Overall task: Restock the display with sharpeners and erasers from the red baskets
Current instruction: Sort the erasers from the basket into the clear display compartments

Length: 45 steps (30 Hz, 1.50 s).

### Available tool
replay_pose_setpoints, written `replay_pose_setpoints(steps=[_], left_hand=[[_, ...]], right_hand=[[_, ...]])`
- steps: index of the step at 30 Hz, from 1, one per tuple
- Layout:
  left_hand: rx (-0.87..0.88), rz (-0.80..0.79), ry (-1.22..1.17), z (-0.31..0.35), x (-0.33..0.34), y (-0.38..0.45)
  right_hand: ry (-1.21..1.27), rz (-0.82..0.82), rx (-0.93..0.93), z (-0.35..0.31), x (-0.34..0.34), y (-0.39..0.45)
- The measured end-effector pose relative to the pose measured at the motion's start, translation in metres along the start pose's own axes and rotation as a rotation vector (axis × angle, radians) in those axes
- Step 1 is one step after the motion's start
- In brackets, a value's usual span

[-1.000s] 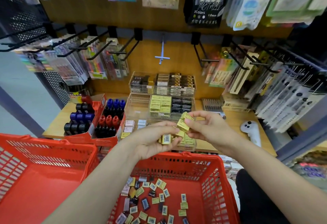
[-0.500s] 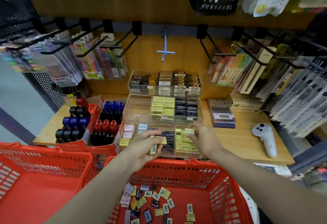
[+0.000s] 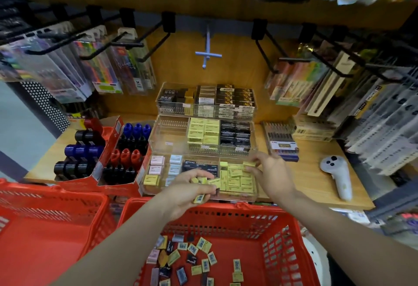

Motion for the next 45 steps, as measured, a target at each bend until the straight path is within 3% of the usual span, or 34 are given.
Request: replay_pose_setpoints(steps=[5, 9, 12, 18, 30, 33, 37, 40, 42, 45], left_hand=[[0.064, 0.040, 0.044, 0.000, -0.003, 0.000], [0.120, 0.072, 0.054, 0.003, -0.006, 0.000], [0.141, 0.081, 0.113, -0.001, -0.006, 0.002], [0.132, 0.083, 0.111, -0.003, -0.008, 0.005], [0.131, 0.084, 0.082, -0.002, -0.006, 0.003], [0.135, 0.083, 0.098, -0.003, -0.006, 0.003], [0.135, 0.077, 0.090, -0.003, -0.006, 0.003], [0.131, 0.079, 0.081, -0.003, -0.005, 0.004], [0.127, 0.078, 0.071, -0.003, -0.005, 0.003], [0.123, 0.077, 0.051, -0.002, -0.005, 0.001]], right_hand=[[-0.074, -0.023, -0.023, -0.006, 0.009, -0.001], [0.192, 0.045, 0.202, -0.005, 0.015, 0.000], [0.224, 0.036, 0.285, -0.004, 0.024, -0.001], [-0.062, 0.081, 0.056, -0.012, 0.028, -0.011], [-0.257, 0.014, -0.341, -0.028, 0.036, -0.011], [-0.317, -0.032, -0.367, -0.029, 0.039, -0.007], [-0.318, -0.042, -0.307, -0.016, 0.025, -0.002], [-0.164, -0.039, -0.277, -0.018, 0.017, -0.005], [-0.024, -0.108, -0.338, -0.030, 0.020, -0.010], [-0.002, -0.163, -0.445, -0.043, 0.031, -0.016]])
Point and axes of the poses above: each hand's wrist, its own y-axis towards the middle knuckle, its own x-axis out of the palm, z = x × y, the point moved 6 cm from there along y, towards the middle knuckle, and after that the axes turned 12 degrees about z, right-handed, at the moved point
